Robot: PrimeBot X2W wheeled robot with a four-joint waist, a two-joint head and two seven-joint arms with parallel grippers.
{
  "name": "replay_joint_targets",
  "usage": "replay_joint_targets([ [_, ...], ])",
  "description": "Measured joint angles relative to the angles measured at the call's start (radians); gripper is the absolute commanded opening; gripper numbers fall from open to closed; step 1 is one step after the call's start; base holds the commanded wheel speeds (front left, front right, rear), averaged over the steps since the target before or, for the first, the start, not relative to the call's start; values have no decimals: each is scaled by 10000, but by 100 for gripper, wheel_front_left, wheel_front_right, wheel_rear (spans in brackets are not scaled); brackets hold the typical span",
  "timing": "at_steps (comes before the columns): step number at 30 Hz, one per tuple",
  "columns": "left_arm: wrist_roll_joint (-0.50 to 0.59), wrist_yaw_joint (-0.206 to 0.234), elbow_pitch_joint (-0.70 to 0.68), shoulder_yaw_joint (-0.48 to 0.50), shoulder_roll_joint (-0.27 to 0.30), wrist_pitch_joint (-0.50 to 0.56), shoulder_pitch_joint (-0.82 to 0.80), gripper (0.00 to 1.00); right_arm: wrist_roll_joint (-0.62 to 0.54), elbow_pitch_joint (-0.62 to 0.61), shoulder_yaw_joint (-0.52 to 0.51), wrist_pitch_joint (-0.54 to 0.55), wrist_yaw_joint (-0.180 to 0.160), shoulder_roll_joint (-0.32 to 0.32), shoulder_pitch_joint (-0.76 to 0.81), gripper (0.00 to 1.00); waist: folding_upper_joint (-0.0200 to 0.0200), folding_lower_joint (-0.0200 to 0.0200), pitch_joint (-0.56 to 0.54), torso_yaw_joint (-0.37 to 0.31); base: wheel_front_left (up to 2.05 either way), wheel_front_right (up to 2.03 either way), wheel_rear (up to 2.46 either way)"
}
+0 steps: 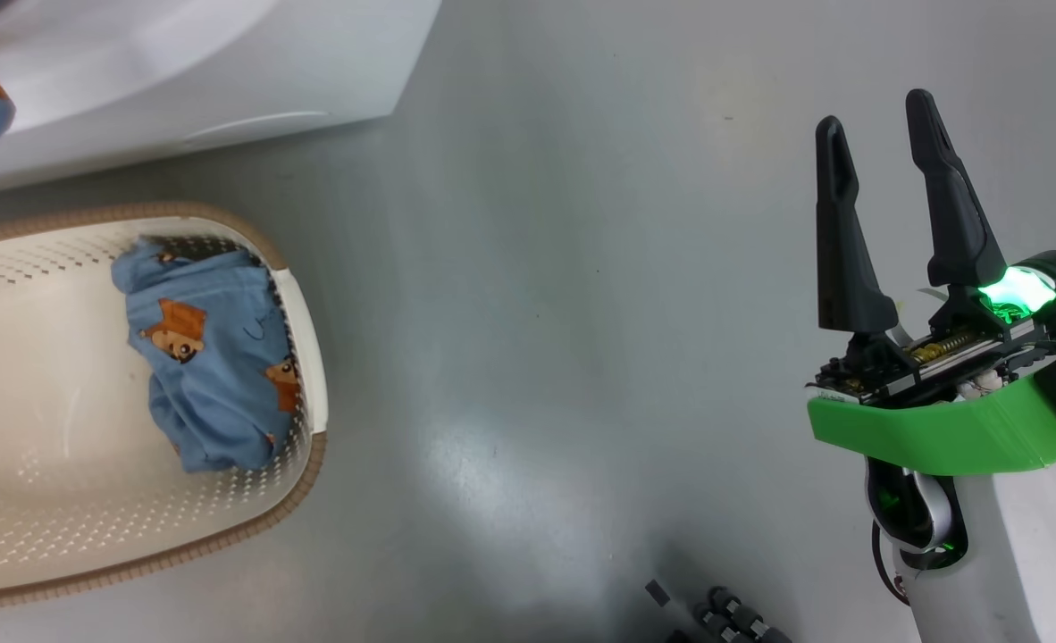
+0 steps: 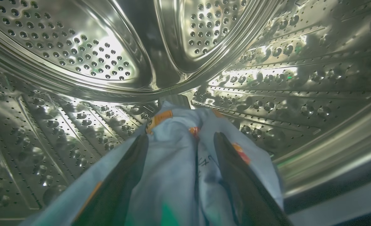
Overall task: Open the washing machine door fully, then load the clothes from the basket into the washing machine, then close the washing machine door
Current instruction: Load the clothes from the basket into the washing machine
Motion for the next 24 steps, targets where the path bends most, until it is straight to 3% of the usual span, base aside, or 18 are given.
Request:
replay_joint_targets([
  [11,-552,0,42,199,-309,-1239,-25,100,-17,50,-27,0,0,-2,41,100,0,0,-447,141,0,0,0],
  [19,-882,176,-3103,1354,-602,-1248,2090,100,-286,81,-119,0,0,-2,262,100,0,-1,-837,352,0,0,0],
  [24,-780,272,-4263,2002,-830,-1250,3196,100,-320,86,-199,0,0,-2,262,100,0,0,-1032,433,0,0,0],
])
